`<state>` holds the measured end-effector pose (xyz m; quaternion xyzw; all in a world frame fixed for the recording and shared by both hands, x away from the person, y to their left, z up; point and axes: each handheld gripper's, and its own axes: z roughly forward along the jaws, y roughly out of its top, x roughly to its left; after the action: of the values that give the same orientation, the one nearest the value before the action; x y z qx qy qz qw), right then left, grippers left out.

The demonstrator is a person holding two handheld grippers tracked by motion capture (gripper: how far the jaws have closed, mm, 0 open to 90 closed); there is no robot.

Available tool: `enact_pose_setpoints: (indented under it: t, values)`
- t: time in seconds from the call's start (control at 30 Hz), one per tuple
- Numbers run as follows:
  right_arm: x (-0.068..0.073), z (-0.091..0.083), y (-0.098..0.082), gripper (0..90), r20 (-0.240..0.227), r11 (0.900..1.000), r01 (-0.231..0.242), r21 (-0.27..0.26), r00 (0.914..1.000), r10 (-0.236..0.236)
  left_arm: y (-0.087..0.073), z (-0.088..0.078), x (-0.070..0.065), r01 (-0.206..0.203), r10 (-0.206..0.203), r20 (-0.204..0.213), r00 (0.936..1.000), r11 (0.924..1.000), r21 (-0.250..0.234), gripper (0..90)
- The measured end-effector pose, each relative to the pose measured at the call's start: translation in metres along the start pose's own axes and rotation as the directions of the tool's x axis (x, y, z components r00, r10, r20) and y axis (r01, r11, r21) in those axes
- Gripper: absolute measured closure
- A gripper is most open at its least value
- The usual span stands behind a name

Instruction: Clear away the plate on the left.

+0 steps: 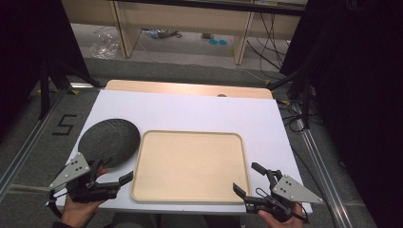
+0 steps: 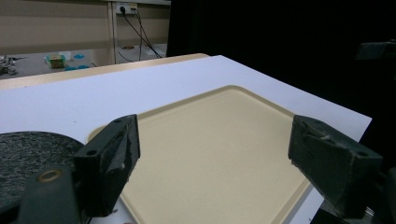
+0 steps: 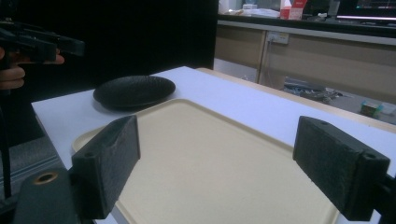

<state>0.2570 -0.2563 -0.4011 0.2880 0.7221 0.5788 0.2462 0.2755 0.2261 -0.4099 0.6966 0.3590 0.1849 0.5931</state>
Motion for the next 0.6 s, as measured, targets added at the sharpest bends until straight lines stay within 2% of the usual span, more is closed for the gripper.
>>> enact_pose_setpoints:
  t: [0.03, 0.07, 0.2, 0.23, 0.47, 0.5, 0.53, 0.57, 0.6]
  values:
    - [0.001, 0.000, -0.001, 15.9, 0.007, 1.000, -0.012, -0.001, 0.9999, 0.012, 0.000, 0.000, 0.000, 0.002, -0.002, 0.000, 1.0000, 1.0000, -0.001, 16.6]
    - [-0.001, 0.000, -0.001, 15.9, 0.005, 1.000, 0.003, 0.005, 1.0000, -0.003, 0.000, 0.000, 0.001, 0.002, -0.002, -0.001, 1.0000, 1.0000, -0.002, 16.5]
    - [0.000, 0.000, -0.001, 15.8, 0.007, 1.000, 0.000, -0.005, 1.0000, 0.000, 0.000, 0.000, 0.003, 0.008, -0.008, -0.010, 0.9999, 1.0000, 0.004, 16.6]
    - [0.001, 0.000, -0.001, 15.9, 0.000, 1.000, -0.015, 0.011, 0.9999, 0.015, 0.000, 0.000, 0.003, 0.014, -0.014, -0.012, 0.9998, 0.9999, -0.001, 16.6]
    - [0.001, 0.000, -0.001, 16.1, -0.003, 1.000, -0.007, 0.013, 1.0000, 0.007, 0.000, -0.001, 0.010, 0.024, -0.024, -0.033, 0.9992, 0.9997, -0.002, 16.6]
    - [0.001, 0.001, 0.000, 16.0, -0.014, 1.000, -0.001, 0.016, 0.9999, 0.001, 0.000, -0.001, 0.010, 0.024, -0.024, -0.033, 0.9992, 0.9997, -0.002, 16.6]
    - [0.001, 0.001, -0.001, 16.0, -0.009, 1.000, 0.004, 0.010, 1.0000, -0.003, 0.000, -0.002, 0.012, 0.031, -0.032, -0.037, 0.9988, 0.9995, -0.007, 16.6]
    - [0.001, 0.000, -0.001, 16.1, -0.006, 1.000, -0.008, 0.027, 0.9999, 0.008, -0.001, -0.002, 0.013, 0.034, -0.034, -0.038, 0.9987, 0.9994, -0.010, 16.6]
    - [0.001, 0.001, -0.001, 16.1, 0.006, 1.000, 0.008, 0.013, 0.9999, -0.008, -0.001, -0.003, 0.014, 0.032, -0.032, -0.042, 0.9986, 0.9995, -0.007, 16.7]
